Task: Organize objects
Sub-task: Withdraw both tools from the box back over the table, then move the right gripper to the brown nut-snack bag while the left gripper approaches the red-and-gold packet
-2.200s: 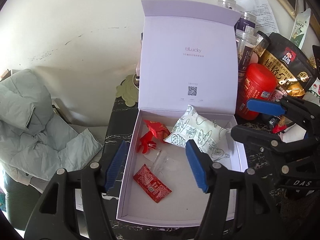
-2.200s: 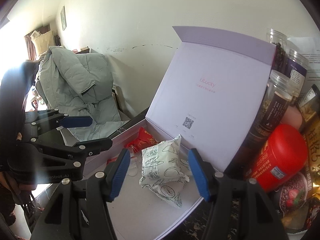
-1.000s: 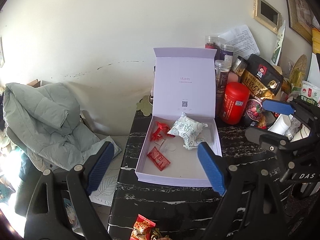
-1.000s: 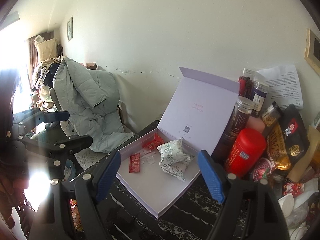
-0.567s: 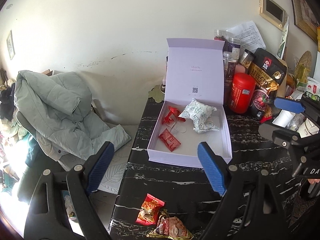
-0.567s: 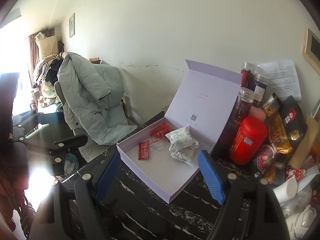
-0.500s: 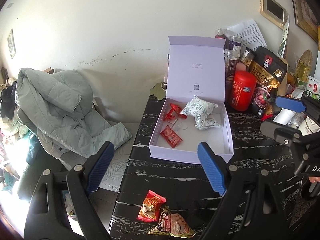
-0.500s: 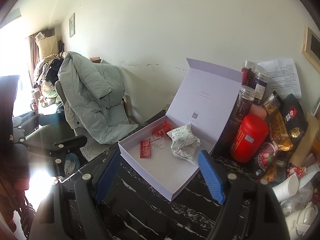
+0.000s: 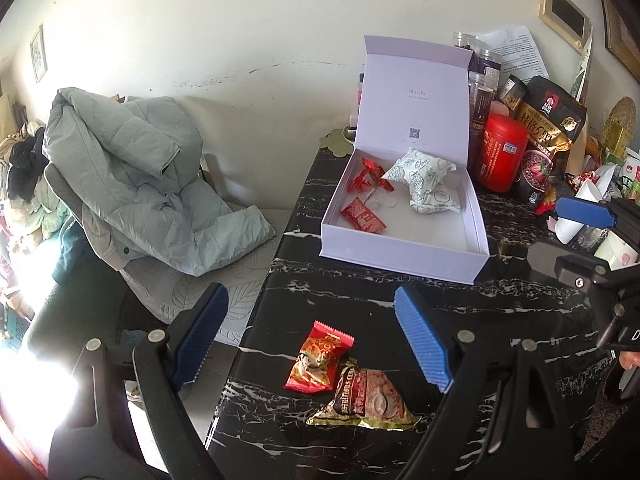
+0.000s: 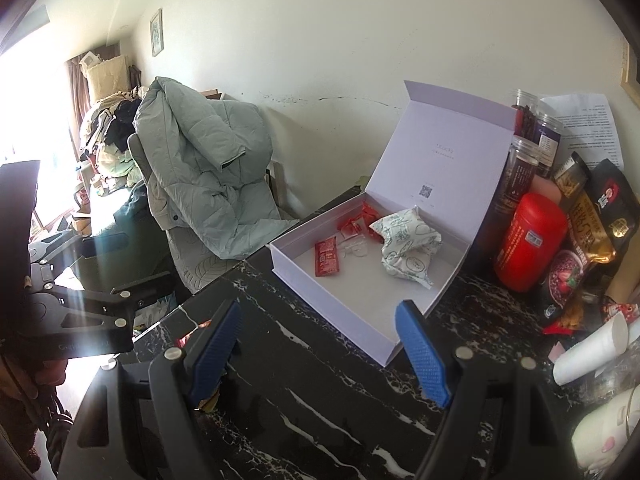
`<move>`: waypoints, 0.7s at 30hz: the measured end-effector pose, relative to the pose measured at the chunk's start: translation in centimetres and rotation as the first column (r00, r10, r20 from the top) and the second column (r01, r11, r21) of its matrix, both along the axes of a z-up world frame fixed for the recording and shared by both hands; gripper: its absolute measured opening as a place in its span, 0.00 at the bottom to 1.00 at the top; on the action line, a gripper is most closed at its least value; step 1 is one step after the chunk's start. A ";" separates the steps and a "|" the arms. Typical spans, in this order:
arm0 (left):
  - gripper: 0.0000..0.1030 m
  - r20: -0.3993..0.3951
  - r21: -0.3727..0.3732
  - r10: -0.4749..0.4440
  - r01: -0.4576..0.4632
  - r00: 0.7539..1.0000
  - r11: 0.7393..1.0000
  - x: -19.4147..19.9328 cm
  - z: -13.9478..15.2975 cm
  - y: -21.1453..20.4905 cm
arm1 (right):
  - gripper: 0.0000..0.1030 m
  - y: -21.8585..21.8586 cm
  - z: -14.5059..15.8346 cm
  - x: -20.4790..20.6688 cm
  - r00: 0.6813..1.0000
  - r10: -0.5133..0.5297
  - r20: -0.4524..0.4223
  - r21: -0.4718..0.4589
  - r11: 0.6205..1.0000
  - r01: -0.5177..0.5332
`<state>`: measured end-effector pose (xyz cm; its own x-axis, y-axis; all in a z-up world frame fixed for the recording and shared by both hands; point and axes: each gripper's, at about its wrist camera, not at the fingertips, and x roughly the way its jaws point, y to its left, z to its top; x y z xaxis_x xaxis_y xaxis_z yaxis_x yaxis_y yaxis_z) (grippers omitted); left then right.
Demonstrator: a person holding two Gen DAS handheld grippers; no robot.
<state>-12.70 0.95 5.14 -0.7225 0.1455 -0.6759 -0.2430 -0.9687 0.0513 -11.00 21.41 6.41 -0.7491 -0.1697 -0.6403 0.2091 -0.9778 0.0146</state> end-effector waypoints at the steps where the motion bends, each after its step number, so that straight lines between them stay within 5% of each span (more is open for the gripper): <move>1: 0.83 0.006 0.000 0.004 -0.004 1.000 1.000 0.1 -0.3 -0.2 | 0.78 -0.2 -0.4 0.0 1.000 0.008 0.007 -0.005 1.000 -0.008; 21: 0.83 0.100 -0.025 0.074 -0.072 0.992 0.997 1.5 -6.7 -4.3 | 0.78 -6.0 -8.1 -0.5 0.969 0.197 0.152 0.014 0.979 -0.202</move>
